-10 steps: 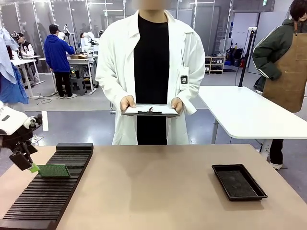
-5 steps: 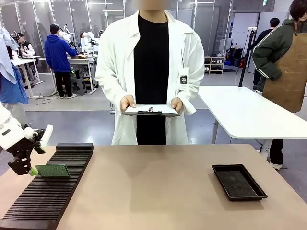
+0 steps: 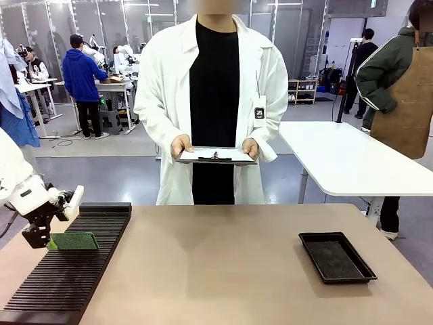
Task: Inspect the PCB.
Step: Pick up the Blank PCB and present it to the human.
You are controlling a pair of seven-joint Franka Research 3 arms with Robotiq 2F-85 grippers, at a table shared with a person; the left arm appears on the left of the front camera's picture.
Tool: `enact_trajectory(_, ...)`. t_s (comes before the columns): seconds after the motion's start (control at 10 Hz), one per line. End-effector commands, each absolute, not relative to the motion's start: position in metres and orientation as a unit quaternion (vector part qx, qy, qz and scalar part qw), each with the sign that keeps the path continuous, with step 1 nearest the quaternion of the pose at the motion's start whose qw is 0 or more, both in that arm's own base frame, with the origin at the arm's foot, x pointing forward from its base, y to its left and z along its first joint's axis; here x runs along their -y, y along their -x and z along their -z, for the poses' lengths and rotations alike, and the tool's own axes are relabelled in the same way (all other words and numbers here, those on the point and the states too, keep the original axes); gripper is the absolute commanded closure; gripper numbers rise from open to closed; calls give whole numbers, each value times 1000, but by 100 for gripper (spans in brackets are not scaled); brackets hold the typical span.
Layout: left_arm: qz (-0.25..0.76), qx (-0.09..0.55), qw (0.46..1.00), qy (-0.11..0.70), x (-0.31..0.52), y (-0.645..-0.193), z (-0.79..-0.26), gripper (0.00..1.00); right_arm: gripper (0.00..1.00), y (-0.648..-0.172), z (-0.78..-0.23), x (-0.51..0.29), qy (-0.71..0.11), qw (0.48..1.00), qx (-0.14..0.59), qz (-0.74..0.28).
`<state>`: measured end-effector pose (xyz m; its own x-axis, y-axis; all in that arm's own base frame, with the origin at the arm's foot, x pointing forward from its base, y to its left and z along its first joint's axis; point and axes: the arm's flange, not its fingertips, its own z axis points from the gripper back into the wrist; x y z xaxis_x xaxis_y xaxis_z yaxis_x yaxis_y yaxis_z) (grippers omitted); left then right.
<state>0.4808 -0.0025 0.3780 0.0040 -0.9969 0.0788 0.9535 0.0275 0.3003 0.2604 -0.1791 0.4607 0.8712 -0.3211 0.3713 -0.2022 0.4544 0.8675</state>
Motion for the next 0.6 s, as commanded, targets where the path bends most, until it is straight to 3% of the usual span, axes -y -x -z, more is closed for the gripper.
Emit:
enact_trajectory(0.0, 687, 120, 710, -102, 1, -499, -372, 0, 0, -260, -462, 180, -523, 812, 257, 33)
enact_trajectory(0.3, 681, 98, 719, -99, -5, -508, -355, 0, 0, -260, -462, 180, -523, 812, 257, 33)
enact_trajectory(0.4, 680, 99, 721, -94, -4, -508, -353, 27, 0, -260, -462, 180, -523, 812, 257, 33)
enact_trajectory(0.5, 683, 102, 718, -87, -3, -508, -351, 60, 0, -260, -462, 180, -523, 812, 257, 33)
